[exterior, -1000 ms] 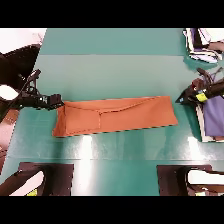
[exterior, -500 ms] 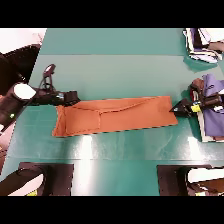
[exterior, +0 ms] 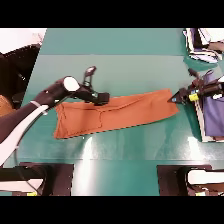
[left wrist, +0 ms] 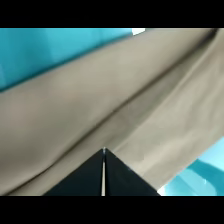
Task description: Fold the shirts.
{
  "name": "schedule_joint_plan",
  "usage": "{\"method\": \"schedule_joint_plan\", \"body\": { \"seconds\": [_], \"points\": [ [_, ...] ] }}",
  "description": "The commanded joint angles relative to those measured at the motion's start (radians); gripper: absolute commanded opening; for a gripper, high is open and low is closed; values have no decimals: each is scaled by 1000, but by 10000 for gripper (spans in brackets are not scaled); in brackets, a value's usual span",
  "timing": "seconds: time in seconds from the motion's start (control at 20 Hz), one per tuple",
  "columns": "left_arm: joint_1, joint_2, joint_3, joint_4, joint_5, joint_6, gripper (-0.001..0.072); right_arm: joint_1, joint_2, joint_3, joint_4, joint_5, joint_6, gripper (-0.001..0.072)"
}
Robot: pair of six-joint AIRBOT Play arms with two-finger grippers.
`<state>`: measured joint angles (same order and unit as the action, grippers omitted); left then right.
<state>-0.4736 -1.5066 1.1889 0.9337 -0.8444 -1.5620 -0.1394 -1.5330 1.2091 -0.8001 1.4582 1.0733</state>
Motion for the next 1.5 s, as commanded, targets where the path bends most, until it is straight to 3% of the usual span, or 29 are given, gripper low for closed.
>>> {"method": "schedule_joint_plan", "body": {
  "seconds": [0.0, 0.35, 0.55, 0.75, 1.0, 1.25, 1.3, 1.35, 1.4, 1.45],
  "points": [
    [-86, -165, 145, 2, -52, -2, 23, 34, 126, 61, 167, 17, 0, 11],
    [-117, -199, 184, 20, -9, -3, 23, 213, 225, 282, 206, 17, 123, 11],
    [-117, -199, 184, 20, 72, -2, 23, 347, 225, 307, 207, -18, 128, 10],
    [-90, -188, 189, 84, 18, -3, 23, 488, 225, 307, 207, -78, 122, 11],
    [128, 14, 194, 264, -106, -36, 23, 719, 164, 339, 207, -179, 93, 12],
    [381, 308, 194, 416, -169, -35, 24, 1025, -76, 489, 205, -371, 66, 26],
    [418, 354, 194, 435, -175, -35, 24, 1074, -133, 529, 204, -400, 66, 142],
    [448, 391, 194, 445, -183, -35, 24, 1115, -191, 572, 195, -415, 64, 395],
    [473, 422, 194, 451, -197, -31, 25, 1139, -241, 608, 197, -398, 63, 589],
    [491, 443, 194, 451, -211, -25, 24, 1149, -287, 650, 197, -335, 63, 597]
  ]
}}
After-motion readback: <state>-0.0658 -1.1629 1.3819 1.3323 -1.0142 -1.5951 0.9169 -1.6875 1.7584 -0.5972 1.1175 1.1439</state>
